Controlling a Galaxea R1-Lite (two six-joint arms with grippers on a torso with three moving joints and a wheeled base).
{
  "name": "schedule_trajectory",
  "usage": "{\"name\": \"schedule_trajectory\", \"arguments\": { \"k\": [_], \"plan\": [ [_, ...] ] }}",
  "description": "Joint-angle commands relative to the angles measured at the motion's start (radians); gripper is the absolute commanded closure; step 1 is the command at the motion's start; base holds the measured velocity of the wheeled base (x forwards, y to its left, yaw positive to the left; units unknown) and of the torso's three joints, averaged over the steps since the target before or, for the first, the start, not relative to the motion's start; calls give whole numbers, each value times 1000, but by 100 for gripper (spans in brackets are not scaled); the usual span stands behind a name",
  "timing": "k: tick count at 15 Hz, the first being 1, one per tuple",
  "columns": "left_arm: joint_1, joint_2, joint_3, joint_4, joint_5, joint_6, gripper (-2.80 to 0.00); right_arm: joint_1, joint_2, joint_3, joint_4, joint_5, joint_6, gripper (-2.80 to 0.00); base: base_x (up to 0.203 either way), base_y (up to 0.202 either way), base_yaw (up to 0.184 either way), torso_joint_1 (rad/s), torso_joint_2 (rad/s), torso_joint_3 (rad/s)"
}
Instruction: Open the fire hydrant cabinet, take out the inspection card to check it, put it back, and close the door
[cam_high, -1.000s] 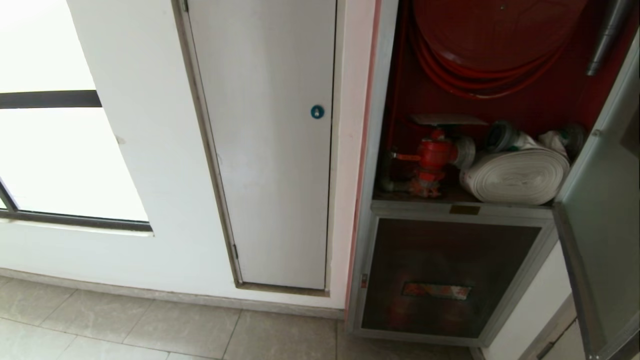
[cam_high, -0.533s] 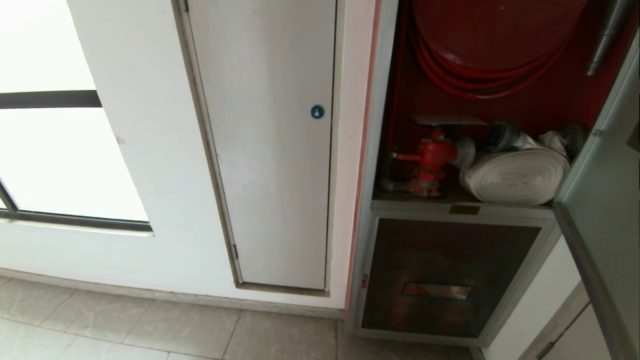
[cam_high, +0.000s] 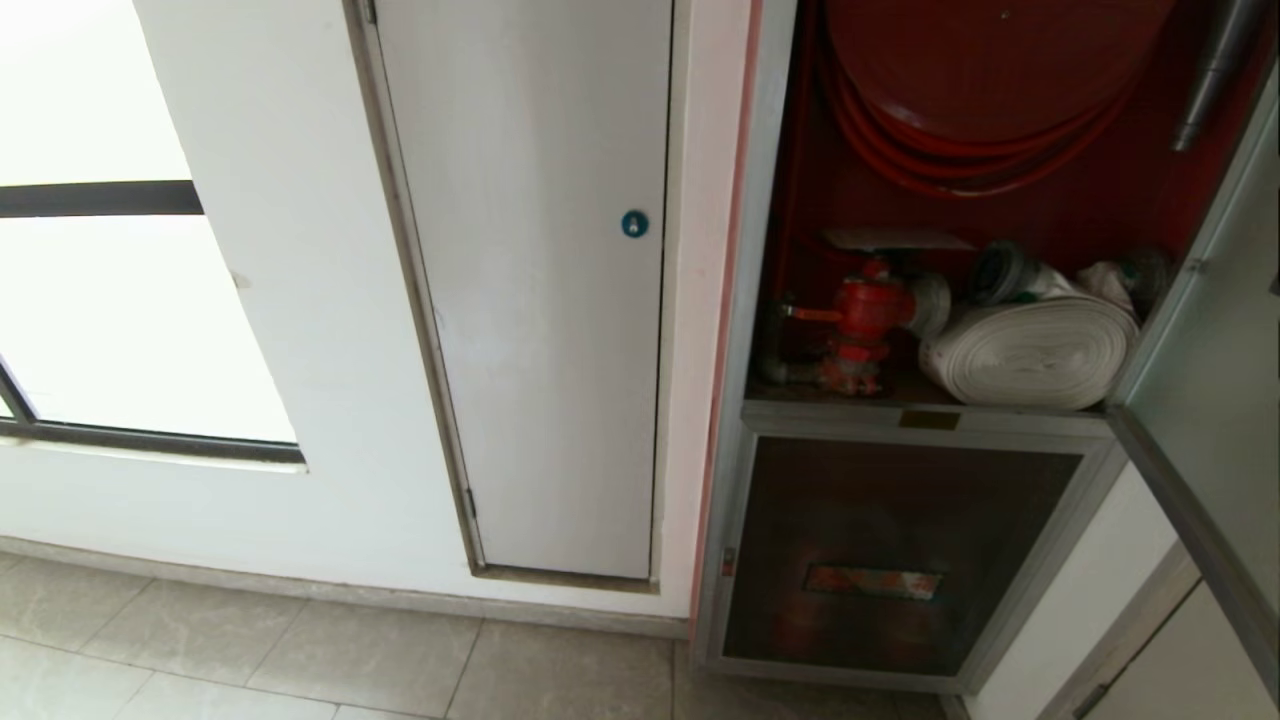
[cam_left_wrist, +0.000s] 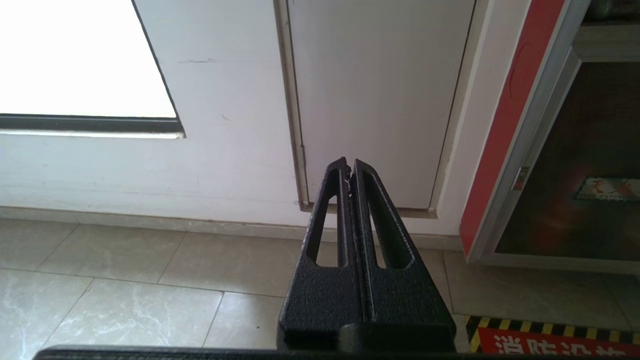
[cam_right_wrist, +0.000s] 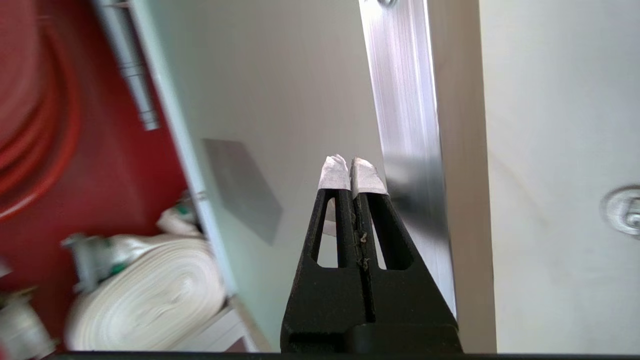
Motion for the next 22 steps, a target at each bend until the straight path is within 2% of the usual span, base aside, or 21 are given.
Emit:
{"name": "schedule_trajectory", "arguments": {
  "k": [1,5,8,15,19,22],
  "plan": [
    [1,1,6,0,0,1,0,-74,-3,19,-7,24,23,0,0,0,0,0,0,0],
    [0,1,6,0,0,1,0,-239,2,38,19,142,113,0,0,0,0,0,0,0],
    [0,1,6,0,0,1,0,-353,26,36,88,249,197,0,0,0,0,0,0,0],
    [-1,1,6,-1,0,1,0,-480,97,26,111,354,264,0,0,0,0,0,0,0],
    [0,0,6,0,0,1,0,-472,79,42,115,399,264,0,0,0,0,0,0,0],
    [1,0,6,0,0,1,0,-336,19,50,185,440,262,0,0,0,0,0,0,0]
  ]
}}
